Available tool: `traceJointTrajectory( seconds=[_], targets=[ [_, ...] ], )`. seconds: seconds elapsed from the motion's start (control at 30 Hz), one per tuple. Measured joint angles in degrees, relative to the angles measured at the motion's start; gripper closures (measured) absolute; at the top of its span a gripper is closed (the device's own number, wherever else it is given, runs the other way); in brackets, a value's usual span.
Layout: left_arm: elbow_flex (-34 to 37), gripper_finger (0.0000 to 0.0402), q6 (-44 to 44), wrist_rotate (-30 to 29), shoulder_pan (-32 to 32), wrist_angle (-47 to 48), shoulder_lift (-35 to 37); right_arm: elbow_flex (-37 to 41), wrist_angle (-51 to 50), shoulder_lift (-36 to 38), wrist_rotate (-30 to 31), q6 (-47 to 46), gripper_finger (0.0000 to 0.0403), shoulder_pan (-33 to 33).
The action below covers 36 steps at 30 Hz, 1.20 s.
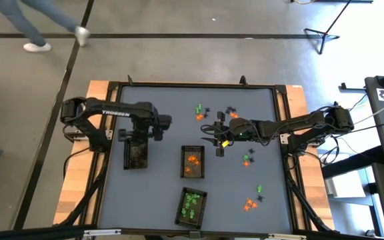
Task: Sort Halloween decoration
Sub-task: Put the black spider toy into the top left black basket, then put the orange spider toy into the top right black basket
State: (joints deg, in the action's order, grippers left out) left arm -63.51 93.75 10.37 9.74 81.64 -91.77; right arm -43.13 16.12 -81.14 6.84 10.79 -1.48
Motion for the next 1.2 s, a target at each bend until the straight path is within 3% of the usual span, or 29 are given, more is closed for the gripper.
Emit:
traceJointTrajectory(
  seconds=[0.13, 0.33, 0.53, 0.67, 0.83, 0.97, 1.2],
  targets=[
    [0.0, 0.0376, 7.8, -2.8, -3.4, -0.2, 0.0, 0.0, 0.0, 0.0, 0.0, 0.0, 0.0254, 0.0],
    [0.0, 0.0308, 9.8, -3.3, -4.2, -0.4, 0.0, 0.0, 0.0, 0.0, 0.0, 0.0, 0.0254, 0.0],
    [0.0, 0.0242, 10.6, -4.3, -3.7, -1.2, 0.0, 0.0, 0.0, 0.0, 0.0, 0.0, 0.0254, 0.0],
    [0.0, 0.0208, 6.0, -8.0, -1.1, -1.9, 0.0, 0.0, 0.0, 0.0, 0.0, 0.0, 0.0254, 0.0],
    [-0.6, 0.0199, -5.5, -13.1, 6.5, -5.3, 0.0, 0.0, 0.0, 0.0, 0.0, 0.0, 0.0254, 0.0],
    [-0.7, 0.0205, -12.8, -12.2, 12.5, -9.5, 0.0, 0.0, 0.0, 0.0, 0.0, 0.0, 0.0254, 0.0],
    [1.5, 0.0224, -16.2, -11.9, 17.5, -15.0, 0.0, 0.0, 0.0, 0.0, 0.0, 0.0, 0.0254, 0.0]
  ],
)
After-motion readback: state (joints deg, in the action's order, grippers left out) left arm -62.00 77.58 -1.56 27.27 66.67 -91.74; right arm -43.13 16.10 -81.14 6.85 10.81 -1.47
